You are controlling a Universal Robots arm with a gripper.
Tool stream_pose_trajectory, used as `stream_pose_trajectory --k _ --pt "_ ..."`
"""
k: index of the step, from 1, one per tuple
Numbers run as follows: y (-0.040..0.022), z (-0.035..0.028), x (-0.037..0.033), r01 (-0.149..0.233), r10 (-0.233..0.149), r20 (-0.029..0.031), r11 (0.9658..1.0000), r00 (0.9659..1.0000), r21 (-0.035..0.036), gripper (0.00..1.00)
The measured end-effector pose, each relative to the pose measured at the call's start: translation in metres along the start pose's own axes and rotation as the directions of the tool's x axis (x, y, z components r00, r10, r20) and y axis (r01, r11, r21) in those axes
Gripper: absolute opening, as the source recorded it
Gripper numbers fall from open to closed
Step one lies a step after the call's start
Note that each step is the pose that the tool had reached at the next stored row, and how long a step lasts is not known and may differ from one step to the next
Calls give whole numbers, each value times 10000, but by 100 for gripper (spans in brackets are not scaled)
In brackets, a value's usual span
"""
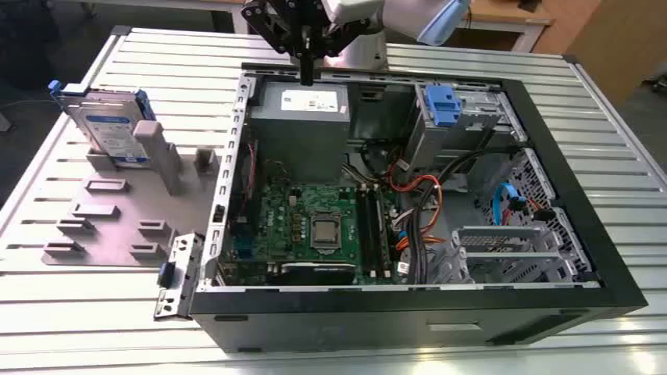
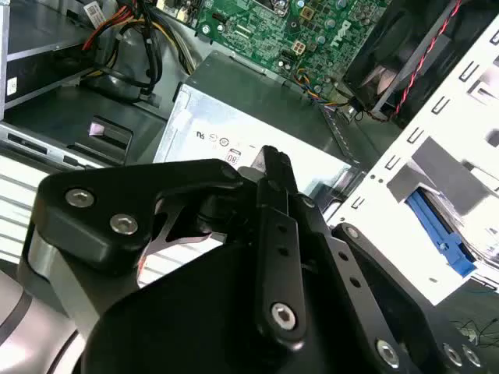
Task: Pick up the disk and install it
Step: 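Reach for the disk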
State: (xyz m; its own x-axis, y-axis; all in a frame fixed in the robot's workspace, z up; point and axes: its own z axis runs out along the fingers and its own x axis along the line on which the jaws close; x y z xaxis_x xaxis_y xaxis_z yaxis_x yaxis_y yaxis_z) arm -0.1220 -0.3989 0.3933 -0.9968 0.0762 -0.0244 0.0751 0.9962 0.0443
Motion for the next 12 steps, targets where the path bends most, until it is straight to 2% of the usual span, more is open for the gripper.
stream_pose_trajectory --k 8,12 --pt "0 0 1 1 -1 0 10000 10000 0 11" --pt "-2 0 24 0 0 1 10000 10000 -1 11"
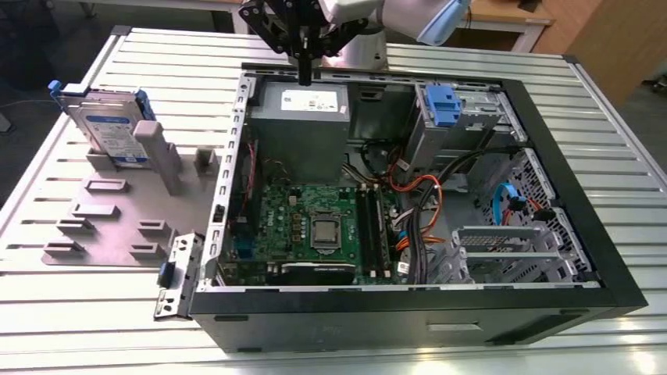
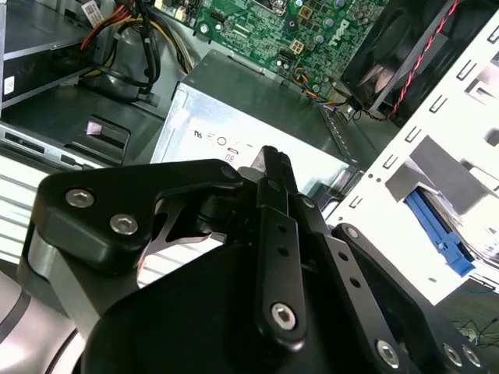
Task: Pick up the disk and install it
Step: 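Reach for the disk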
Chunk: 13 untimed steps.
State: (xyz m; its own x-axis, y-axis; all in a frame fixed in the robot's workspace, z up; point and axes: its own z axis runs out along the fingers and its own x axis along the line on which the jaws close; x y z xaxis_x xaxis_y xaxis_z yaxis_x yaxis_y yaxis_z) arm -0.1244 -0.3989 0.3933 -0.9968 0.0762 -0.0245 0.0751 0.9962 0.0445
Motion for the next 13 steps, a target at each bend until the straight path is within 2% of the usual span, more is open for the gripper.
stream_pose_trajectory --k 13 --pt "-11 -5 142 0 0 -1 10000 10000 1 11"
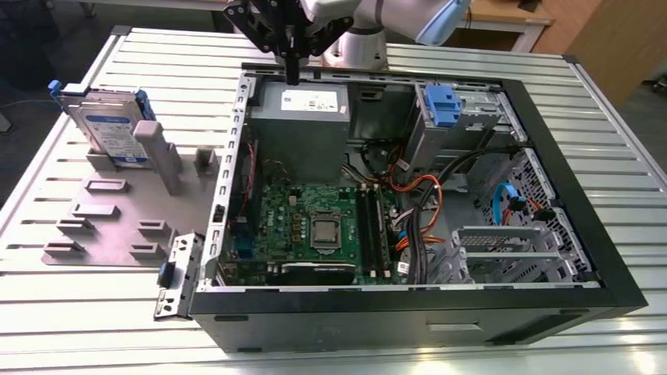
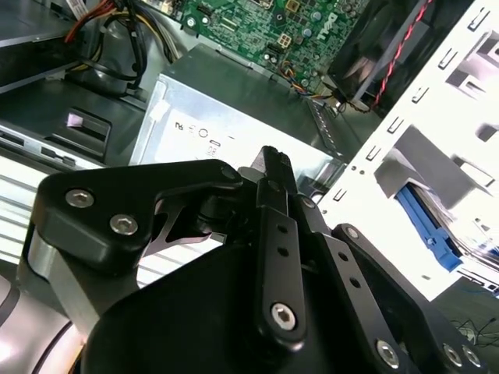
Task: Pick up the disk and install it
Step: 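Reach for the disk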
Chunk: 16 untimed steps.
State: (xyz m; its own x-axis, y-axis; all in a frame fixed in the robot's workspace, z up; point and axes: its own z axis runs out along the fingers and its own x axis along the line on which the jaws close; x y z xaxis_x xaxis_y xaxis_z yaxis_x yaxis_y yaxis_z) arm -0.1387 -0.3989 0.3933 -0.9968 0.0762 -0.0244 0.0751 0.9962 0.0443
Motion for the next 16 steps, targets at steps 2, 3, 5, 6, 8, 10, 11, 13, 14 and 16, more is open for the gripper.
stream_pose_trajectory --k 2,3,5,6,8,10,11,13,14,16 --pt "-2 0 20 0 0 0 10000 10000 0 11" --pt "-2 -1 32 0 0 0 10000 10000 0 11" --pt "-4 -1 54 1 -1 0 10000 10000 0 11" --pt "-5 -2 64 1 -1 0 10000 10000 0 11" --pt "-8 -2 104 0 0 2 10000 10000 -1 11" --pt "-10 -4 141 -1 1 3 10000 10000 -1 11" --pt "-12 -4 160 0 0 3 10000 10000 0 11" --pt "-14 -5 190 0 0 3 10000 10000 -1 11" --pt "-15 -5 203 1 0 4 10000 10000 -1 11" --pt "-17 -6 229 0 0 4 10000 10000 -1 11"
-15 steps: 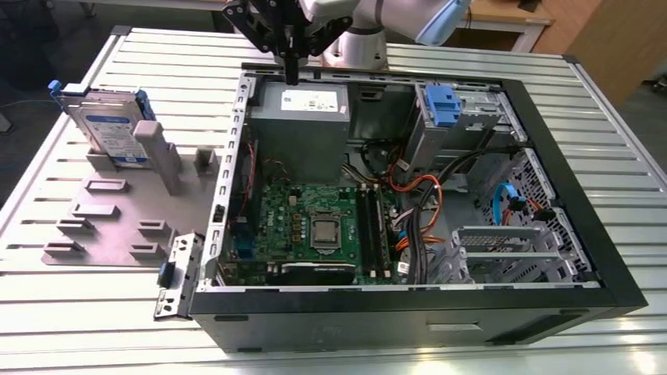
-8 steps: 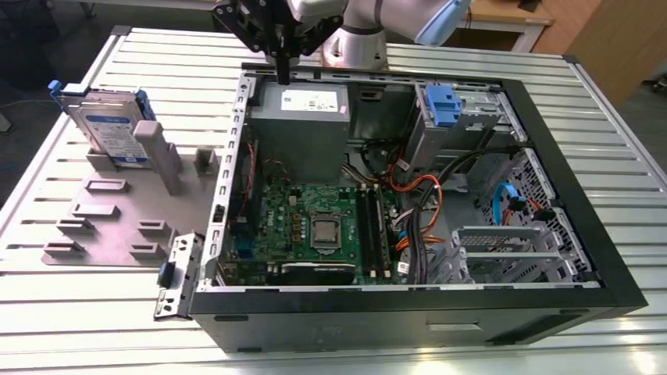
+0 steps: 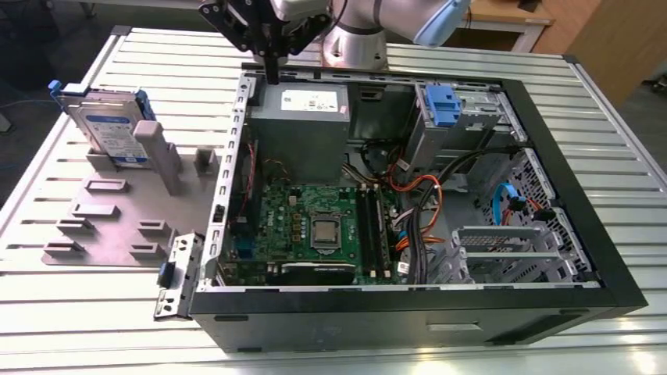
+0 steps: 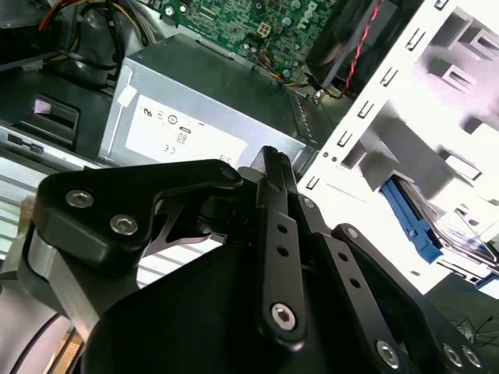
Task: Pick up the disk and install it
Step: 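Reach for the disk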
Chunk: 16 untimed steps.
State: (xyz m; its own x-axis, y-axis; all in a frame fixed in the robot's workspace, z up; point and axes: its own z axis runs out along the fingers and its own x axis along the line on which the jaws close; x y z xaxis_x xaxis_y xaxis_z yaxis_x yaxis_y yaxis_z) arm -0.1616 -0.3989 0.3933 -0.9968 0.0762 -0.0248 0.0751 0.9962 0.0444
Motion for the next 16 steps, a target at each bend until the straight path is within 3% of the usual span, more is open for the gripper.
stream_pose_trajectory --k 9,16 --pt "-9 -4 119 0 0 1 10000 10000 1 11" --pt "-10 -4 132 0 0 0 10000 10000 1 11"
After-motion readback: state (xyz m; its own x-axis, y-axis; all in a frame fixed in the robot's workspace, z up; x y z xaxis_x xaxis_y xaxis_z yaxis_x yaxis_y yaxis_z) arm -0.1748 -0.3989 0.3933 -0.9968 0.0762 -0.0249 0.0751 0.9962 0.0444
